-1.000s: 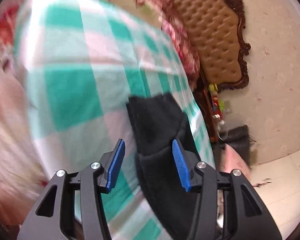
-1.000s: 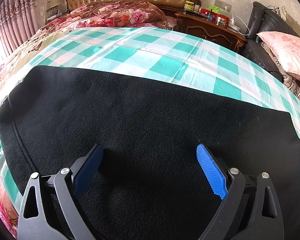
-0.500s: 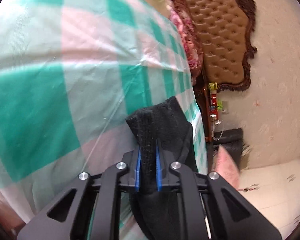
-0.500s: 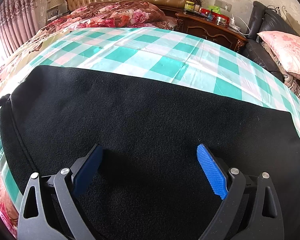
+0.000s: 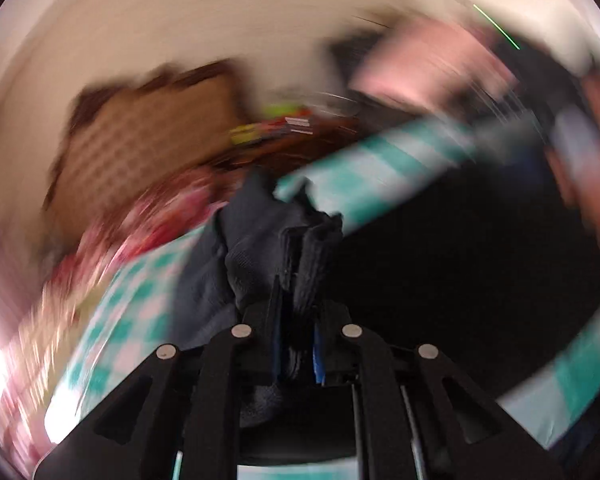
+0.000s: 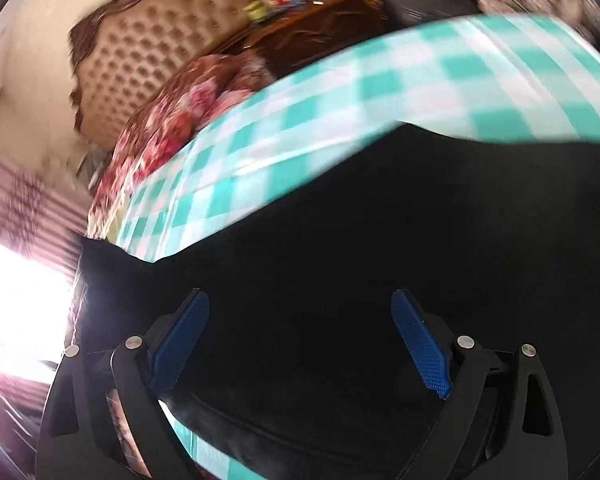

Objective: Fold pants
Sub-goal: 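Lift the cuff with the left gripper and fold it over the pants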

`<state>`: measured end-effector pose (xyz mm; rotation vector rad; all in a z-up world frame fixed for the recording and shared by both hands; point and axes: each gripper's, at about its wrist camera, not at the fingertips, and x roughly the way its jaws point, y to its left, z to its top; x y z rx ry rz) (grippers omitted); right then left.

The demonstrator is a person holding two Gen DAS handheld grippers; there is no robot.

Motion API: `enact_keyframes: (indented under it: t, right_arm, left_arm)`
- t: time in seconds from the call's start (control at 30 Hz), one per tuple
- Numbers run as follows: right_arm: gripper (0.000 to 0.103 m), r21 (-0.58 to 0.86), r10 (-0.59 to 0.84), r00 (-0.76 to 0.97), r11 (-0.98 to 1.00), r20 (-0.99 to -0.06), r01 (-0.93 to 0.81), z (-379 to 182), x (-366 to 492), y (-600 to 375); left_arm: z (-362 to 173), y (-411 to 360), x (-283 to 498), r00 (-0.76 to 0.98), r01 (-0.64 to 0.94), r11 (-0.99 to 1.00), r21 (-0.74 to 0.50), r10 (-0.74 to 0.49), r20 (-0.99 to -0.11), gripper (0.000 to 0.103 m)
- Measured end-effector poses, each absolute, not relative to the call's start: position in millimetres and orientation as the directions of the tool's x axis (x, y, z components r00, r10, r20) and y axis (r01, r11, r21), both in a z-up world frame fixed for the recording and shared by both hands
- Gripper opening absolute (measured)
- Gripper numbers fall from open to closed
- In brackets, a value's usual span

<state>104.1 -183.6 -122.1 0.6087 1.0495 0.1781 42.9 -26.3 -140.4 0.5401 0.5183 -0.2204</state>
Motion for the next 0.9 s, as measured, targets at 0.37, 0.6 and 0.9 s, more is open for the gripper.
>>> enact_keyframes:
  t: [0.37,0.6,0.9]
  right_arm:
    - [0.086,0.670,0.581,0.402,0.733,-0.708,0.121,-138,102,-179]
    - [0.086,0.697,0.638,0.320,0.707,-0.700,0.115,-138,111,-153]
    - [0.070,0.690,0.676,0.182,0.723,-0.714,0.026,-142,163,-74]
  left_arm:
    - [-195,-50,30,0.876,0.363,0.644,0.673,0.012,-0.483,0.061]
    - [-180,-42,50,0.867,0.397,0.683,0.613,-0.060,-0.495,0.015]
    - [-156,-32,16,0.883,0.370,0.739,0.563,-0.091,-0.461,0.014]
